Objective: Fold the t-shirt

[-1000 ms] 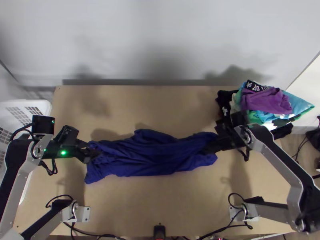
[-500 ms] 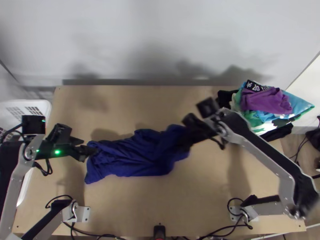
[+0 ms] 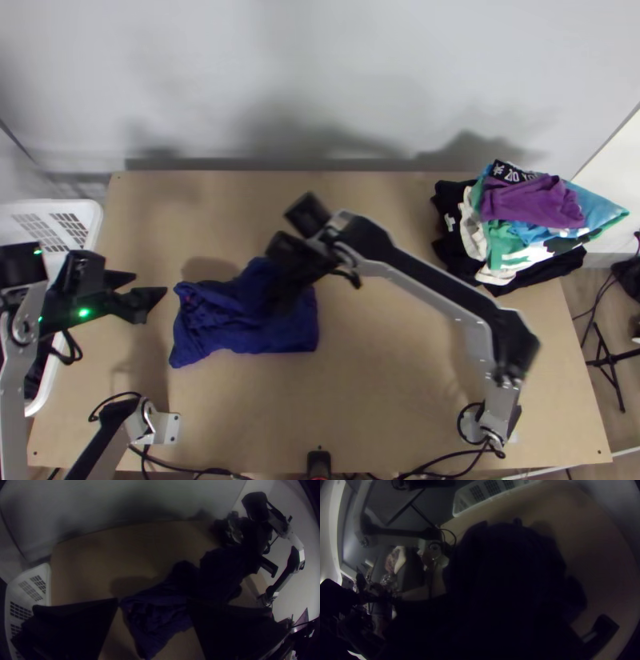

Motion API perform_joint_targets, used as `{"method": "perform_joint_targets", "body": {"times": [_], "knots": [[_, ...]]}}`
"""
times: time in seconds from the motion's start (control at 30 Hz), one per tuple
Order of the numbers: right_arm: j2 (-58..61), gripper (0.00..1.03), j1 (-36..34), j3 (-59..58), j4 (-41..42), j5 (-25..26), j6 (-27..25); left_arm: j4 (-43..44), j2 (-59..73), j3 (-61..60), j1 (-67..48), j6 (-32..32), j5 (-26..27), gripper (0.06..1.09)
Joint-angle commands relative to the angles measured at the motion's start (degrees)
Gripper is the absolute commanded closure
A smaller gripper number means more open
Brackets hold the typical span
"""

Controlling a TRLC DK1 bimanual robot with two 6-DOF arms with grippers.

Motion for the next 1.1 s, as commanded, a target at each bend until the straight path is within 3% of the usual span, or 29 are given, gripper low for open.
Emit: {"method": "perform_joint_targets", "body": {"times": [0.0,0.27,0.53,0.77,0.83,1.0,1.03,1.07], "knots": [[9.7,1.0,5.2,9.9,0.5,0.0,-1.5,-0.5,-5.8,-0.8,5.9,0.1,0.0,0.1],[23.5,1.0,8.4,24.7,0.9,0.0,-1.5,-1.1,-9.6,-2.8,9.6,0.5,0.0,0.1],[31.3,1.0,9.8,25.3,8.3,2.3,-2.0,-1.5,-10.9,-3.3,10.7,0.5,0.1,0.1],[36.7,0.97,9.5,25.9,15.5,7.4,-1.8,-2.2,-12.6,-5.6,10.6,0.5,0.1,0.1],[36.9,0.79,9.5,26.6,15.5,8.2,-1.2,-2.7,-12.8,-5.5,10.6,0.5,0.1,0.1],[35.6,0.1,9.3,26.6,12.6,8.7,-0.1,-4.0,-13.0,-4.7,10.6,0.5,0.1,0.1],[35.2,0.03,9.2,26.6,11.1,8.7,-0.2,-4.2,-13.1,-4.7,10.6,0.5,0.1,0.1],[34.4,0.03,9.1,26.2,9.9,8.6,-0.2,-4.3,-13.2,-4.7,10.6,0.5,0.1,0.1]]}}
